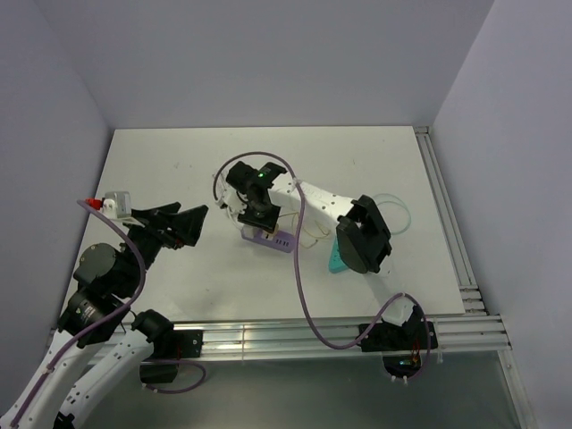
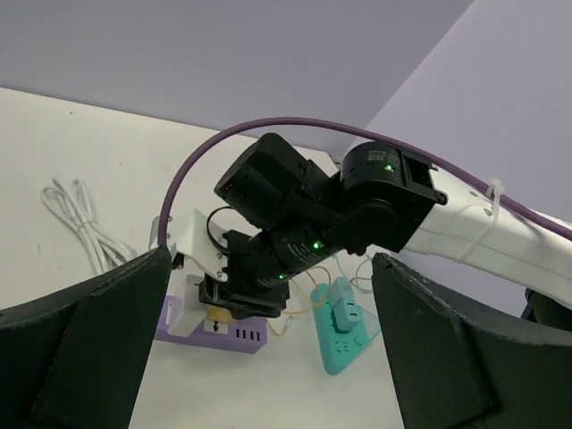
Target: Insert the plug
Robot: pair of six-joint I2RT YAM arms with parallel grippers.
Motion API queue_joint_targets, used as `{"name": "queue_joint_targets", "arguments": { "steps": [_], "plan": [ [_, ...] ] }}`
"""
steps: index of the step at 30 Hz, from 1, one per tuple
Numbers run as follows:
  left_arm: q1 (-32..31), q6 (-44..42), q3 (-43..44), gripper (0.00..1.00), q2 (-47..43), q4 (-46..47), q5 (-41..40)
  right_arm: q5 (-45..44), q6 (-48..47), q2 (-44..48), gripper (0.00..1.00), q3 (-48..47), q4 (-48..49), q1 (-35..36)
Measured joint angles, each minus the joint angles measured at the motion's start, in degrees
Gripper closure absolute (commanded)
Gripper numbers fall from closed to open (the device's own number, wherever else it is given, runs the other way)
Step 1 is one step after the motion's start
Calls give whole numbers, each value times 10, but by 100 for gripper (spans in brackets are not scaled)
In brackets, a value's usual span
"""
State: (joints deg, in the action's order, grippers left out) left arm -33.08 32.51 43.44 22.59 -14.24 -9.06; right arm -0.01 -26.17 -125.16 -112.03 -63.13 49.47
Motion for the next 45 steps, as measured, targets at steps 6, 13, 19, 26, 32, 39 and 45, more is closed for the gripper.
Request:
{"name": "queue_joint_targets", "arguments": {
  "steps": [6, 13, 19, 26, 32, 39, 45],
  "plan": [
    [-1, -3, 0, 0, -3, -7, -5, -27, 12, -37, 100, -44, -25, 30],
    [-2, -4, 0, 1, -5, -16, -12, -64, 26, -71, 100, -88, -62, 44],
    [-2, -3, 0, 0, -11, -17, -13, -75, 47, -53, 88, -63, -40, 48],
    [-2, 0, 0, 0, -11, -34, -29, -76, 71, -20, 47, -11, 17, 48],
    [-2, 13, 0, 0, -18, -46, -36, -66, 87, -4, 12, 26, 77, 52],
    [-2, 44, 0, 1, -18, -58, -37, -83, 106, 103, 0, 116, 118, 54],
    [-2, 77, 0, 0, -18, -66, -31, -121, 139, 213, 0, 190, 153, 55]
  ]
}}
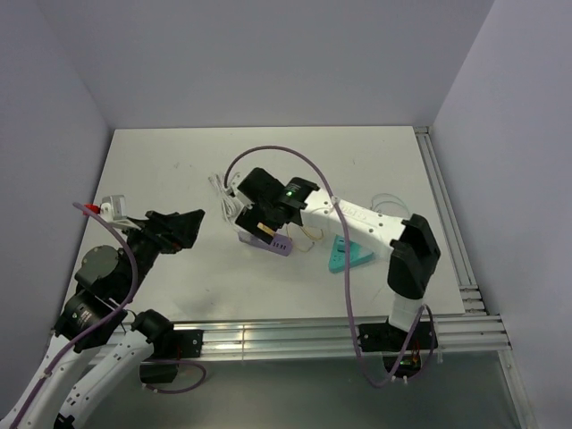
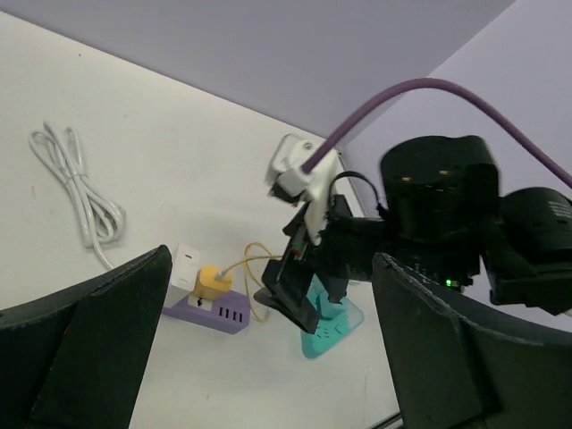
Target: Insert the plug
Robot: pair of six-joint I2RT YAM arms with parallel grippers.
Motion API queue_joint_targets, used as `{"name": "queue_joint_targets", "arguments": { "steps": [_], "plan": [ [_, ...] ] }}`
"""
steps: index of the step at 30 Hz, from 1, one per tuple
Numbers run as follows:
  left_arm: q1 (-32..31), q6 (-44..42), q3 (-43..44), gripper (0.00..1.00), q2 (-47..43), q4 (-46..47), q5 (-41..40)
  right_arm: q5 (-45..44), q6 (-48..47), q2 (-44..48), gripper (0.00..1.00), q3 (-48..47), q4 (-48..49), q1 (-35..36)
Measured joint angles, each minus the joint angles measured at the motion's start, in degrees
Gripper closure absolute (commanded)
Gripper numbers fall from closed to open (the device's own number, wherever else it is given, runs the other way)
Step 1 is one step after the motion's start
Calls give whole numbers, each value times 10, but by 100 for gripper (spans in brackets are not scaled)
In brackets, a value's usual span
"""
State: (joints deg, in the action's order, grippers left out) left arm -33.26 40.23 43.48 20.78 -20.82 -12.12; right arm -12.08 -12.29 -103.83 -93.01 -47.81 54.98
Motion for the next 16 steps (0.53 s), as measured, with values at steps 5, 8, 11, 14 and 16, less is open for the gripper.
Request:
{"name": "queue_joint_targets", "arguments": {
  "steps": [5, 8, 11, 14, 16],
  "plan": [
    [0, 33, 0, 1, 9, -15, 0, -36, 73, 85, 0, 68, 43, 0],
    [0, 54, 2, 0, 33, -30, -1, -57, 137, 146, 0, 129, 77, 0],
    [0, 72, 0, 1, 50, -41, 0, -70, 200, 201, 0, 189, 107, -1],
    [0, 86, -9, 1, 48, -41, 0, -79, 254, 252, 0, 256, 138, -1],
    [0, 93, -19, 1, 44, -38, 3, -78, 284, 293, 0, 308, 163, -3]
  ]
}}
